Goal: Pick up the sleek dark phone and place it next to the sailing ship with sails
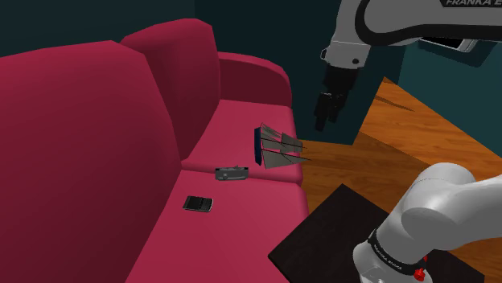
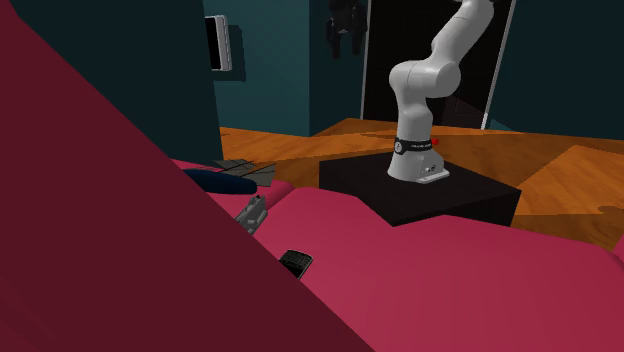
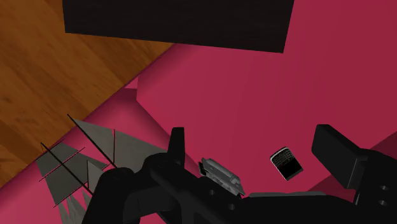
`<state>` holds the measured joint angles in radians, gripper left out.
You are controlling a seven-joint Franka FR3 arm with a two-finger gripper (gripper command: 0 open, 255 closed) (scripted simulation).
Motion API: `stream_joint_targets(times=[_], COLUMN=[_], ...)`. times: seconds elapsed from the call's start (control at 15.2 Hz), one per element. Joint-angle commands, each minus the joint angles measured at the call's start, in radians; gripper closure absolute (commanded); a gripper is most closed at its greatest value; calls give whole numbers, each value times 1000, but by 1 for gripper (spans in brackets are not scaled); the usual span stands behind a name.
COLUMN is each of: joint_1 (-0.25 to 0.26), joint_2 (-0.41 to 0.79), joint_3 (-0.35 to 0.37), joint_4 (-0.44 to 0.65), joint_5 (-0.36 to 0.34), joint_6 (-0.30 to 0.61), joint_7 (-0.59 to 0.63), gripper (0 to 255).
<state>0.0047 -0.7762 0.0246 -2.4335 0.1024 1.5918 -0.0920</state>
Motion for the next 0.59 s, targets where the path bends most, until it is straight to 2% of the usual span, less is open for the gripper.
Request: stream_joint_targets(times=[0.0,0.53], joint_1=[0,54], joint_2=[0,192], joint_3=[0,86], joint_4=[0,-64], joint_5=[0,40], joint_6=[0,278], joint_7=[0,4], gripper=[0,0])
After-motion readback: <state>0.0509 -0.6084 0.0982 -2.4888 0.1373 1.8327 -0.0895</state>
